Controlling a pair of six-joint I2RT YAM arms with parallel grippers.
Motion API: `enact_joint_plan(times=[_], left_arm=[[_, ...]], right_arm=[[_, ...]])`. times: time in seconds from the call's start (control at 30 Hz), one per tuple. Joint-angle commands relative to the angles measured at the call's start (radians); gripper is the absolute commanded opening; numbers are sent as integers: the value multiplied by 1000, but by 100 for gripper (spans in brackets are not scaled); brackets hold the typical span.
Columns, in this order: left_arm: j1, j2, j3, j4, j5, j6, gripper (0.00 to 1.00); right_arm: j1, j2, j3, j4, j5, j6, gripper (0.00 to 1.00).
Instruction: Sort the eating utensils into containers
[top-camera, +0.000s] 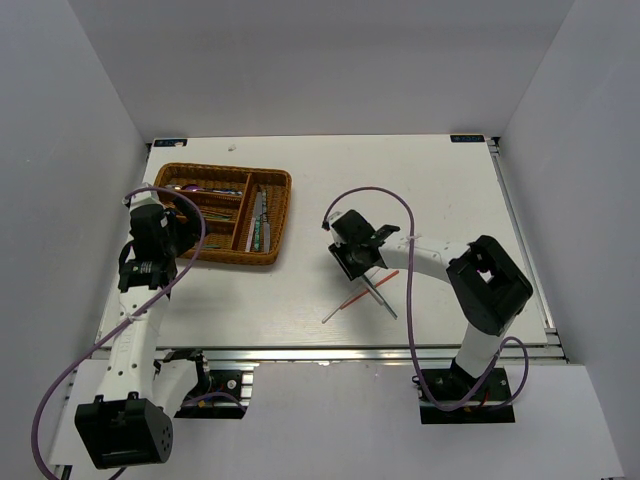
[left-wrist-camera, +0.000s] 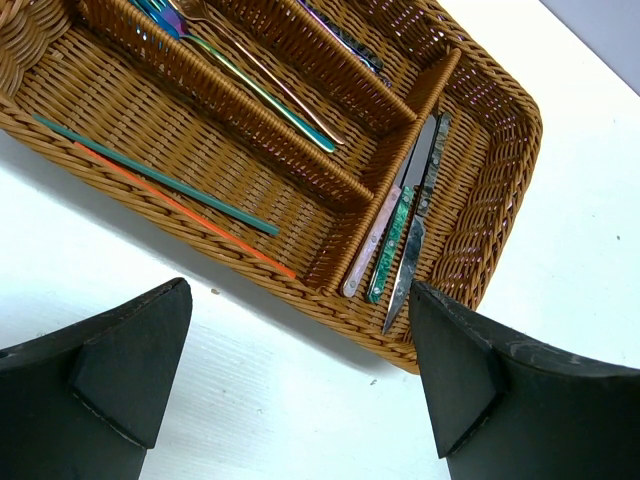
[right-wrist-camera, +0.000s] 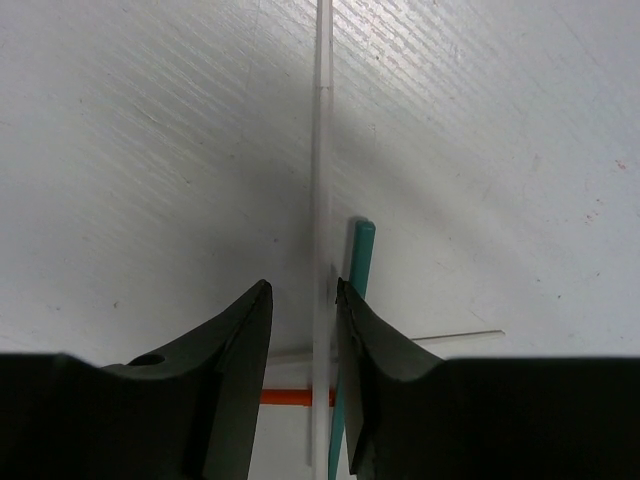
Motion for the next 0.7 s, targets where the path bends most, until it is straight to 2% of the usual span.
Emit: enact_joint_plan(times=[0.0, 0.17, 0.27, 0.47, 0.53, 0.63, 0.67], left_arm=[[-4, -11, 0, 7, 18, 14, 98], [-6, -9, 2, 7, 19, 16, 98], [-7, -6, 2, 7, 19, 16, 98], [-9, -3, 0, 10, 30, 13, 98], [-9, -5, -4, 24, 64, 6, 98], [-9, 6, -29, 82, 254, -64, 98], [-9, 11, -47, 113, 321, -151, 98]], right_arm=[[3, 8, 24, 11, -7, -11, 38], [3, 40, 24, 17, -3, -18, 36], [3, 61, 25, 15, -3, -15, 32], [4, 55, 29, 20, -21, -5, 13], [3, 34, 36, 29, -47, 2, 1], [4, -38, 36, 76, -138, 17, 0], [4, -64, 33, 92, -177, 23, 0]])
